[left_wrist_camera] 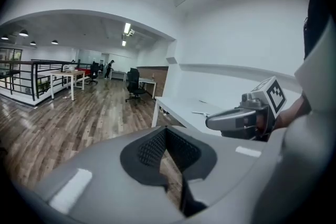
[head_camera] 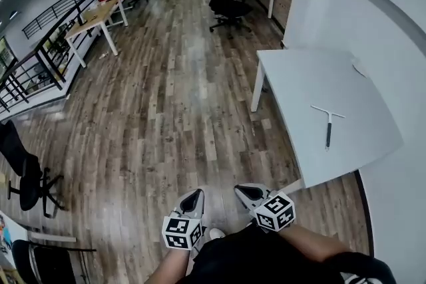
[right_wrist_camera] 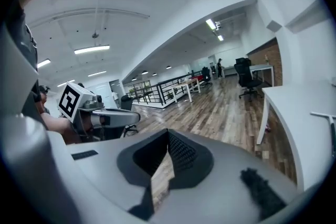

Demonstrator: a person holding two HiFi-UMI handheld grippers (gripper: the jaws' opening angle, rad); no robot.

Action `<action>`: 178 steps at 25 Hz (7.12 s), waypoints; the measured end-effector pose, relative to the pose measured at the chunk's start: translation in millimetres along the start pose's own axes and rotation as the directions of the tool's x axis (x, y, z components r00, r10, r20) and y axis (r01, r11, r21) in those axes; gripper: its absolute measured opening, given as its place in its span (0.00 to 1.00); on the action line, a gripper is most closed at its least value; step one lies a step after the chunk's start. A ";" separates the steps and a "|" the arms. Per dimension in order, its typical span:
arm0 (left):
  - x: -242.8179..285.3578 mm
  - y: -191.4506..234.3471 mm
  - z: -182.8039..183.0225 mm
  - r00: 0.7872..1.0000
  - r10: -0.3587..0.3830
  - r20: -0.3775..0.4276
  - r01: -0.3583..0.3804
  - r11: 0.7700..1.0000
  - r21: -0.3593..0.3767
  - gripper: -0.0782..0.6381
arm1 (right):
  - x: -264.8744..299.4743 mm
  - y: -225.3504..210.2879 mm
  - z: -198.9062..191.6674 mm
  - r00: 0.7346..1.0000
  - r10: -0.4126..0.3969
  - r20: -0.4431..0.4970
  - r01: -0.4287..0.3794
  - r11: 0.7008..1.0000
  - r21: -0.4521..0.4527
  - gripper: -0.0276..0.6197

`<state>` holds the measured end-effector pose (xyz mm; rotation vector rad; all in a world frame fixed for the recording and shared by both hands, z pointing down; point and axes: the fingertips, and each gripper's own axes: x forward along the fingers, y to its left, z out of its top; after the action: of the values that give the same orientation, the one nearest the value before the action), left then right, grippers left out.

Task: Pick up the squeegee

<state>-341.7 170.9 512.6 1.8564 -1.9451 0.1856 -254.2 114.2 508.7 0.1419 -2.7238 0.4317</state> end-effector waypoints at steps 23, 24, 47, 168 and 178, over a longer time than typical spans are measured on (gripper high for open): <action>66.6 -143.0 3.5 0.939 -0.329 -0.098 0.339 0.932 0.128 0.12 | -141.9 -56.5 -28.5 0.938 -0.337 0.080 0.325 0.936 0.135 0.05; 69.5 -149.1 3.9 0.939 -0.329 -0.101 0.340 0.931 0.130 0.12 | -147.0 -60.6 -29.2 0.938 -0.338 0.081 0.325 0.936 0.138 0.05; 167.7 -314.8 3.0 0.952 -0.287 -0.109 0.301 0.942 0.147 0.12 | -289.0 -202.0 -60.5 0.940 -0.323 0.110 0.301 0.937 0.180 0.05; 324.8 -406.2 24.7 0.829 -0.518 -0.211 0.553 0.816 0.171 0.12 | -376.6 -403.3 -73.0 0.748 -0.664 0.015 0.606 0.692 0.392 0.20; 272.9 -432.2 24.8 0.861 -0.480 -0.169 0.506 0.842 0.184 0.12 | -423.3 -334.9 -102.8 0.774 -0.630 0.064 0.554 0.723 0.414 0.20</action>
<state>74.4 -127.1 512.5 2.3697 -1.3477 0.3503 224.9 -153.8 531.1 1.1959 -2.5397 0.7593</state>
